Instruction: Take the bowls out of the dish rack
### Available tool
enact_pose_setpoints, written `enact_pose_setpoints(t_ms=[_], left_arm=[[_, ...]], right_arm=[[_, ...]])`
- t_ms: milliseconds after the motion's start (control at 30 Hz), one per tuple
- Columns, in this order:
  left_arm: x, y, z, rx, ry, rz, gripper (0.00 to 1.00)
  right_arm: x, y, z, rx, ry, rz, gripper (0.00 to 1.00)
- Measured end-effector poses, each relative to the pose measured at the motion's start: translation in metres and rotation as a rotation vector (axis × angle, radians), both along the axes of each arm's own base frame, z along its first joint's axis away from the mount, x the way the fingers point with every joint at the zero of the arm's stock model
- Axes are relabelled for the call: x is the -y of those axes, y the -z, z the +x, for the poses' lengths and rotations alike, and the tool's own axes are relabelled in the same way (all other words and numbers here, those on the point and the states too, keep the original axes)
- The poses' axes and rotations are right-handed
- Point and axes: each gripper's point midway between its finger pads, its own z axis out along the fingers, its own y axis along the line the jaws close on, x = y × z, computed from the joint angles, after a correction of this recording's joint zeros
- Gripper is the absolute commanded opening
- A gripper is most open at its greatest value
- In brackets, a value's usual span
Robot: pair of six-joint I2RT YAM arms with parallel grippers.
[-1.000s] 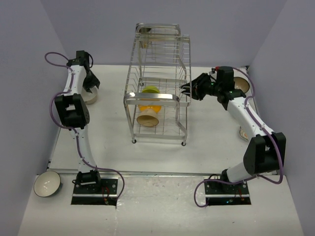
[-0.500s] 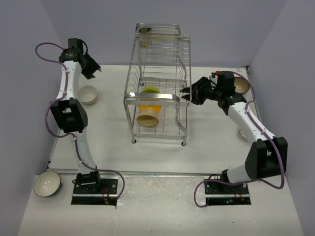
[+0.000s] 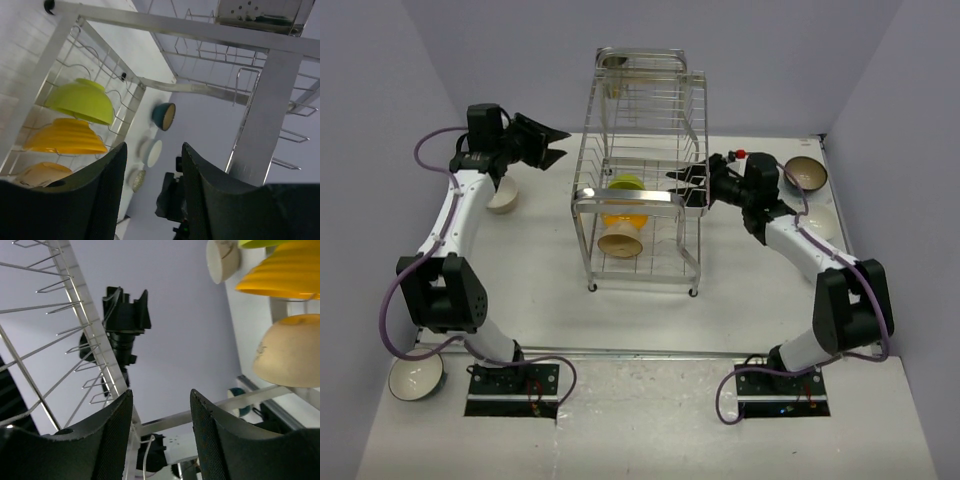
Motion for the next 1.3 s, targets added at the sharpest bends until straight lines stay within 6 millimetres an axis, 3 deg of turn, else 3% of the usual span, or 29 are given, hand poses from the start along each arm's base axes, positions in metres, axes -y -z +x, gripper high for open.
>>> enact_pose_setpoints(t_ms=[100, 267, 467, 633, 800, 1000, 1167, 1300], left_arm=[[0.006, -0.001, -0.008, -0.015, -0.031, -0.126, 0.48], [0.011, -0.005, -0.010, -0.035, -0.043, -0.225, 0.45], [0.012, -0.011, -0.009, -0.014, -0.023, -0.206, 0.43], [0.011, -0.018, -0.006, 0.003, 0.000, -0.144, 0.43], [0.006, -0.028, 0.002, 0.030, 0.006, -0.075, 0.43], [0.002, -0.032, 0.003, 0.043, 0.011, -0.016, 0.43], [0.002, -0.027, 0.000, 0.029, 0.018, -0.002, 0.43], [0.000, -0.024, -0.001, 0.021, 0.019, 0.005, 0.43]], right_arm=[[-0.019, -0.007, 0.005, -0.026, -0.014, 0.100, 0.48], [-0.038, 0.006, 0.006, -0.125, 0.008, 0.128, 0.41], [-0.039, 0.012, 0.007, -0.185, 0.109, 0.168, 0.29], [-0.036, 0.035, 0.006, -0.309, 0.209, 0.125, 0.31], [-0.027, 0.035, 0.004, -0.348, 0.279, 0.100, 0.33], [-0.026, 0.060, 0.012, -0.414, 0.316, 0.056, 0.32], [-0.041, 0.099, 0.031, -0.483, 0.284, 0.028, 0.32], [-0.049, 0.114, 0.043, -0.509, 0.271, 0.017, 0.32]])
